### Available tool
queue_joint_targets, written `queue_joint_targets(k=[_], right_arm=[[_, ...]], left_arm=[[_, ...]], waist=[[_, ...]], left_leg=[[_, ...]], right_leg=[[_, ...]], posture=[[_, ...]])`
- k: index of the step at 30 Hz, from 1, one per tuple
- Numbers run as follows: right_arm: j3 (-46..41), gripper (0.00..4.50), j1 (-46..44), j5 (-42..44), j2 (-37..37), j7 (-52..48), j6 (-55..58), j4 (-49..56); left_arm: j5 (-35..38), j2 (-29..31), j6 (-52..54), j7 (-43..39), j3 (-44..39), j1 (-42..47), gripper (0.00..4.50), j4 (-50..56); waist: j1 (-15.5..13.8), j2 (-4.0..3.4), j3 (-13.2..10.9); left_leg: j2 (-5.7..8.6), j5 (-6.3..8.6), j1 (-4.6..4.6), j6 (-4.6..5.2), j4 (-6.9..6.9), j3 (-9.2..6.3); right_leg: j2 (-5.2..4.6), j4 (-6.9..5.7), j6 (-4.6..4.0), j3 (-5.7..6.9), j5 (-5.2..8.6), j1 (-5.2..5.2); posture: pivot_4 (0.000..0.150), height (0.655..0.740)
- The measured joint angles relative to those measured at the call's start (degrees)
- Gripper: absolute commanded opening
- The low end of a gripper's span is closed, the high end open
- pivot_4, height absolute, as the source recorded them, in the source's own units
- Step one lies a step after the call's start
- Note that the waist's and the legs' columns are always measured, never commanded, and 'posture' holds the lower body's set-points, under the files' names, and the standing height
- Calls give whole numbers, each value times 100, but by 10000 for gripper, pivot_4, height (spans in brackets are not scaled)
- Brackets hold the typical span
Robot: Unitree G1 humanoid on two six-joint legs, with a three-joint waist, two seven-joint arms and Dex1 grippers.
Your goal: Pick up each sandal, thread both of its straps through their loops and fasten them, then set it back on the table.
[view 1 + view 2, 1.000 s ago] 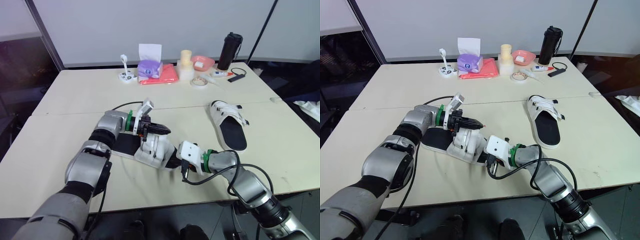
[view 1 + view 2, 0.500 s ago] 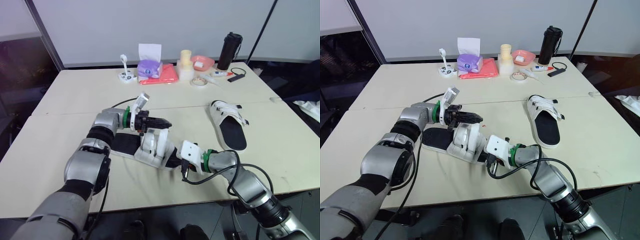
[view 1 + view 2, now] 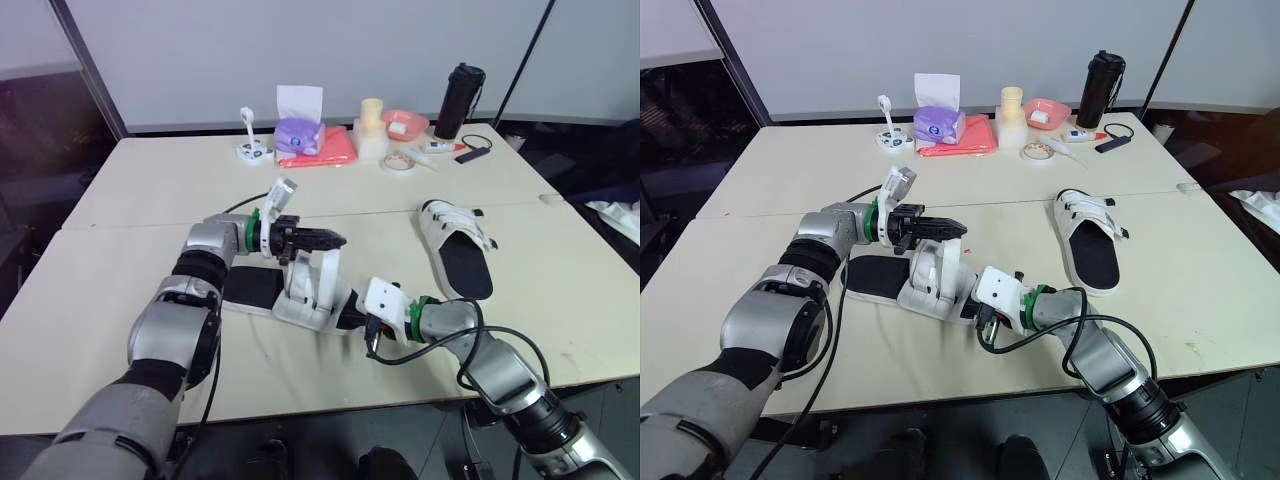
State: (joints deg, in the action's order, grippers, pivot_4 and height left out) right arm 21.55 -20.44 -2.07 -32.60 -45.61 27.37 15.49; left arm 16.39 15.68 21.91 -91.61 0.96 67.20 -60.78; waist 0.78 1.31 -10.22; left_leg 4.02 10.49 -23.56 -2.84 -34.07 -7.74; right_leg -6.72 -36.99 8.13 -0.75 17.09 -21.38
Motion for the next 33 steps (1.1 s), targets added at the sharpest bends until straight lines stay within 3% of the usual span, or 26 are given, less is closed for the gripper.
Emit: queue_joint_targets(k=[20, 30, 33], right_arm=[[-16, 0, 76, -6, -4, 23, 79, 89], [-22, 0, 111, -10, -22, 23, 105, 127], [-22, 0, 118, -10, -23, 23, 104, 131]], left_arm=[[-953, -203, -1599, 1419, 77, 4, 127, -838], [-1466, -223, -2103, 1620, 335, 1, 127, -861], [-1606, -211, -2163, 1650, 442, -3, 10331, -873]], waist=[[-6, 2, -1], [-3, 3, 3], [0, 3, 4]], left_leg=[[2, 0, 0, 0, -1, -1], [2, 0, 5, 0, -3, 0], [2, 0, 6, 0, -4, 0]], right_leg=[[-1, 0, 1, 1, 0, 2], [-1, -2, 1, 1, 1, 7], [-1, -3, 2, 1, 1, 8]], posture=[[1500, 7400], [1500, 7400], [1500, 7400]])
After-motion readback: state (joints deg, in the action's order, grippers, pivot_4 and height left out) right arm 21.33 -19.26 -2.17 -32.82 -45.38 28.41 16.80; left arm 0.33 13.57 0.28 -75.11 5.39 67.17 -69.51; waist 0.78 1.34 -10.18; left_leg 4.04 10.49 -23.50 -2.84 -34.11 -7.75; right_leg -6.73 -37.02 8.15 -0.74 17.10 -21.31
